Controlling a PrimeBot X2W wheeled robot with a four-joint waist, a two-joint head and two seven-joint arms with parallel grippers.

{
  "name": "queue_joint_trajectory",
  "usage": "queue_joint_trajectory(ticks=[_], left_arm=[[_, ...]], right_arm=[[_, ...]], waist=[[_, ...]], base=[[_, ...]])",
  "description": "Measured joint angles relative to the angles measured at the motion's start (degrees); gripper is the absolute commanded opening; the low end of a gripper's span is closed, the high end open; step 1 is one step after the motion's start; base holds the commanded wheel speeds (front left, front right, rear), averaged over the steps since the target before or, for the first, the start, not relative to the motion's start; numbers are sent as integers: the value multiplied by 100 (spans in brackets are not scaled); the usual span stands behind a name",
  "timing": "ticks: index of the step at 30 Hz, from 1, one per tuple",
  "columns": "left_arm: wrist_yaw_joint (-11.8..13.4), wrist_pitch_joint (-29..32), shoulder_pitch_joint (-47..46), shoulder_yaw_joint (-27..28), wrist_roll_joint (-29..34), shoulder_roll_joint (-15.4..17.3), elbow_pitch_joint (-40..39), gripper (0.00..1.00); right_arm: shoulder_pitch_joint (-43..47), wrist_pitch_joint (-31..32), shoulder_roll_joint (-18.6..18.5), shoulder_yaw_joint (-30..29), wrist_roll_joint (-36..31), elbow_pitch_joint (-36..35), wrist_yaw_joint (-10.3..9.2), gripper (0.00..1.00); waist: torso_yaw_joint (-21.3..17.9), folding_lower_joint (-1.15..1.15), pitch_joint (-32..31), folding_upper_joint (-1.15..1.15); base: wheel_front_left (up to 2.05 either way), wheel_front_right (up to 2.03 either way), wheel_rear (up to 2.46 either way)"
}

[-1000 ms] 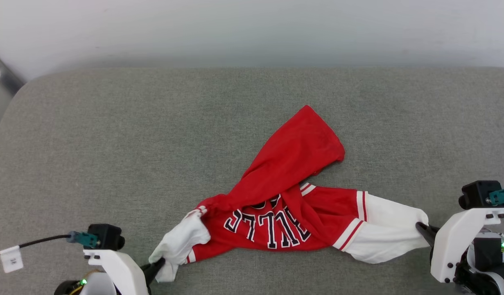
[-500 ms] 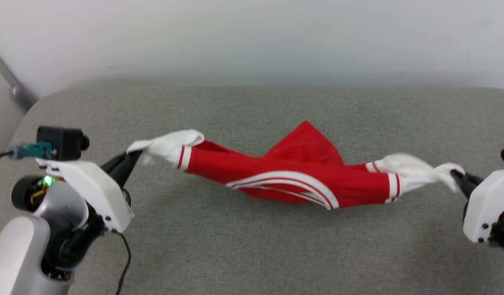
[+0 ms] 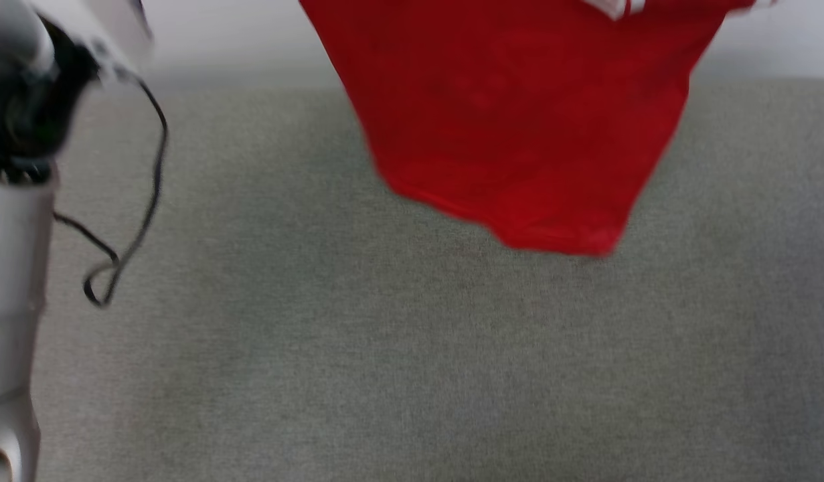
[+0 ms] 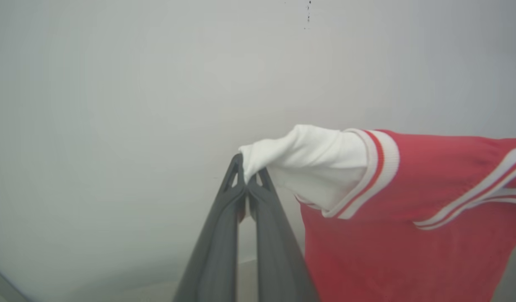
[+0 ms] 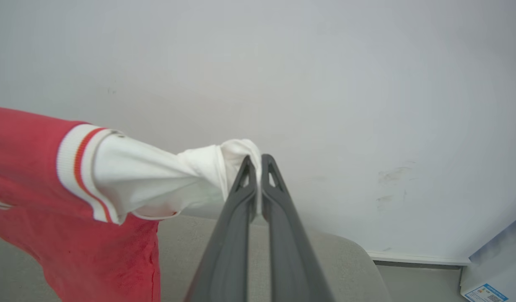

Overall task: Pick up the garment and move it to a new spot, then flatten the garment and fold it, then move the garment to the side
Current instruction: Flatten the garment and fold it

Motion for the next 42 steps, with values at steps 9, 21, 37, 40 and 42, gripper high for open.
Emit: queue_joint_trajectory(ticks=[9,21,37,40,42], left_arm=[[100,-425,-1880,-79,608,-62,960,0],[167,-1174,-3283,123,818,-54,1870,0],[-140,-2128,-3234,379,486,-151,3133,0],[-258,-2315,-3137,400,397,-246,3415,0],[-352,-2403,-3042,390,341,-287,3616,0]], right_arm=[[-2112,-778,-89,532,-198,1289,1,0],[-4046,-2385,331,977,-530,2828,1,0],[-4330,-3543,677,1710,-193,4333,1,0],[-4266,-3613,731,1767,-146,4587,1,0],[-4145,-3635,772,1789,-74,4746,0,0]], waist=[[-190,0,921,0],[-482,1,2148,0],[-593,1,3160,0],[-556,1,3144,0],[-531,1,3089,0]], base=[[0,0,0],[0,0,0],[0,0,0],[0,0,0],[0,0,0]])
